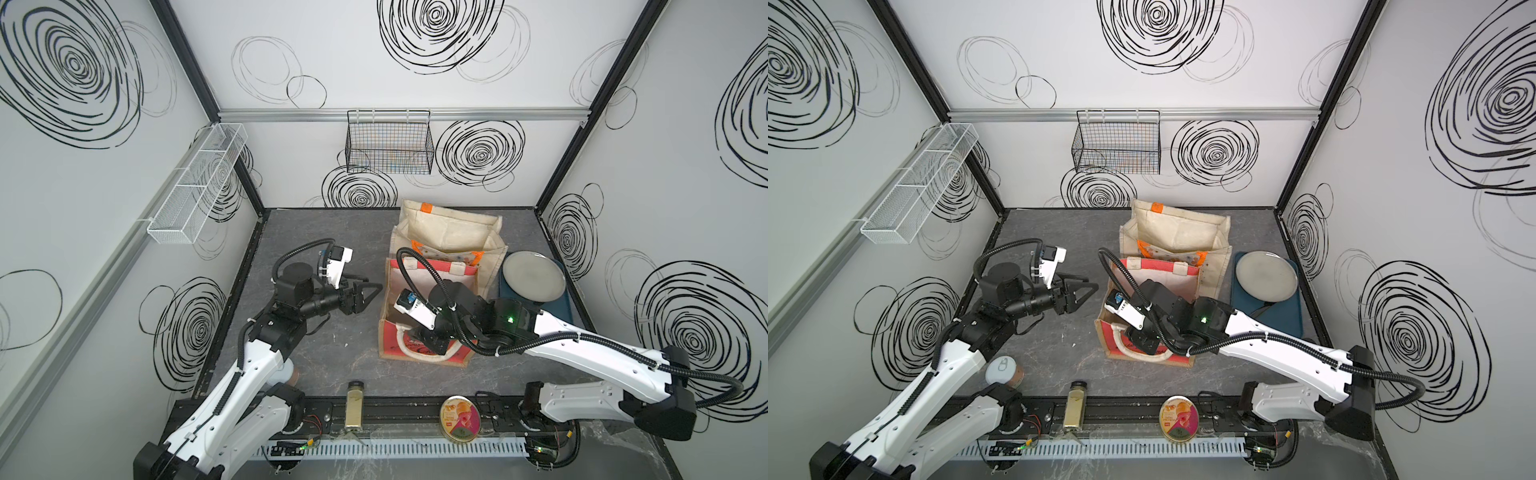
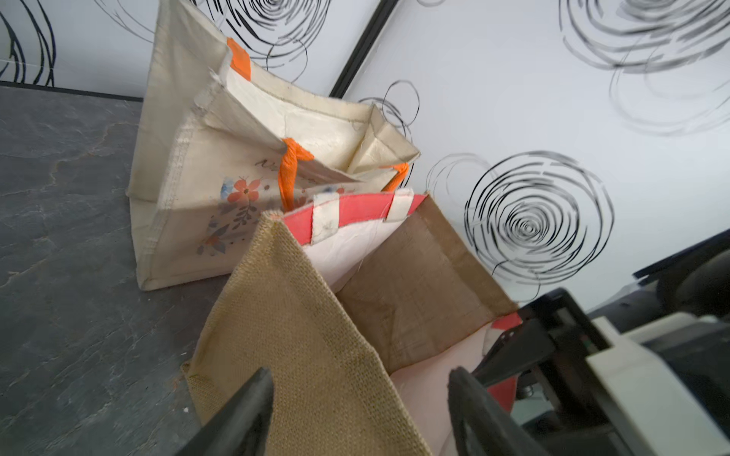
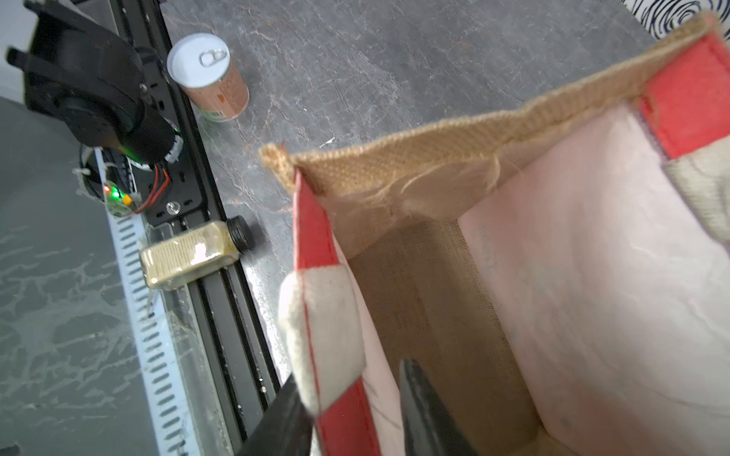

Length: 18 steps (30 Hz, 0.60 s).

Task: Put away the canvas bag
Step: Press the canvas bag at the center of the board.

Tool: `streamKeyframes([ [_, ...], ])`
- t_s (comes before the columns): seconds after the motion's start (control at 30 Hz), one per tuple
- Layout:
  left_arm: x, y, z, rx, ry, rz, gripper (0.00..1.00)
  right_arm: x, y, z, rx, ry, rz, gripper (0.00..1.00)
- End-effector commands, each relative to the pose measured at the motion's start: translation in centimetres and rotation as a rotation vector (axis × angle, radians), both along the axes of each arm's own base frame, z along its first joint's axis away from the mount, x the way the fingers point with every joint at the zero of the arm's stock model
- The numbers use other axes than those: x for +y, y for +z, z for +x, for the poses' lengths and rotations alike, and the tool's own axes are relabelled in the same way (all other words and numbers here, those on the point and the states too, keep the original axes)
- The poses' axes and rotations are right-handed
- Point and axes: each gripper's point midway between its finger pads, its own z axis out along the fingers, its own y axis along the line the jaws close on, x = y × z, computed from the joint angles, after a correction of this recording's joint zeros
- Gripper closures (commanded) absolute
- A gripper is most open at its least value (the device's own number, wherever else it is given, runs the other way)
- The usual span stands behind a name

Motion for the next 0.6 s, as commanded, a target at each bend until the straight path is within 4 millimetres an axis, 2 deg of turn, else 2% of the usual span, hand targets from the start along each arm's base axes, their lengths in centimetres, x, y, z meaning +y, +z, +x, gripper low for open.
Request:
streamKeyframes([
  [0.0, -2.0, -0.1, -0.8, -0.107, -0.070, 0.128, 0.24, 0.0, 0.5, 0.7, -0.079, -0.003, 0.031, 0.77],
  [0.07, -3.6, -0.3, -1.7, -0.135, -0.142, 0.145, 0.22, 0.5, 0.8, 1.1, -0.109, 0.010, 0.052, 0.86],
  [0.2, -4.6, -0.4, -2.0, -0.185, -0.192, 0.174, 0.17, 0.8, 1.4, 2.3, -0.137, 0.031, 0.089, 0.90],
  [0.33, -4.6, -0.5, -2.2, -0.198, -0.220, 0.206, 0.14, 0.1, 1.4, 3.9, -0.099, 0.024, 0.123, 0.91],
  [0.57, -7.2, -2.7, -5.6, -0.228, -0.394, 0.334, 0.16, -0.1, 1.3, 4.4, -0.117, 0.042, 0.139, 0.88],
])
